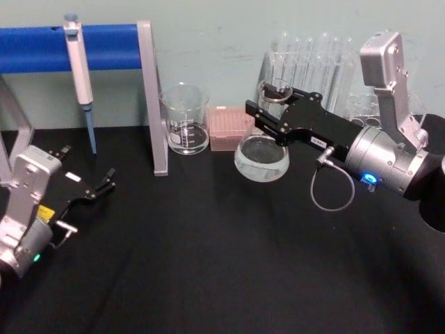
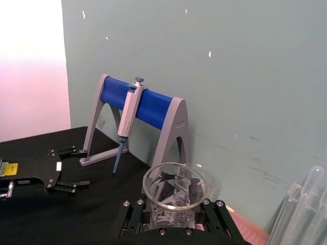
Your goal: Grasp the erlenmeyer flask with one hand, shake it three times, then place it back.
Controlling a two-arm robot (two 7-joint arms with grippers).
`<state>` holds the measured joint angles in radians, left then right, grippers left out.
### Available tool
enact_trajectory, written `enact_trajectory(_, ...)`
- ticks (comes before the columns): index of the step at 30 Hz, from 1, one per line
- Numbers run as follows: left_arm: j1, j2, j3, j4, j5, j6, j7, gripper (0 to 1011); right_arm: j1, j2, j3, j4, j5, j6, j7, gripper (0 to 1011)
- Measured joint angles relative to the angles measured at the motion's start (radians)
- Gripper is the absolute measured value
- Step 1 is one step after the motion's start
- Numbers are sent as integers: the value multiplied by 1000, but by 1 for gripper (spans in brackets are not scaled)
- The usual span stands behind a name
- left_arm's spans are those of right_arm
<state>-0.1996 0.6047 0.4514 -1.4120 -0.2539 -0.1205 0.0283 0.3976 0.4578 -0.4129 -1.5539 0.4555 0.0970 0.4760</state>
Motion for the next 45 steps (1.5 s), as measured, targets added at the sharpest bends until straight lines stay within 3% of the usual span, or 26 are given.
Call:
enact_trajectory(26, 0, 0, 0, 0, 0, 0, 0, 1001, 2, 1, -10, 6, 4, 1, 0, 449)
enact_trajectory(31, 0, 0, 0, 0, 0, 0, 0, 1001, 6, 4, -23, 6, 17, -4, 34, 449)
enact_trajectory(45, 0, 0, 0, 0, 0, 0, 0, 1001, 37, 50, -96, 8, 95, -92, 253, 449)
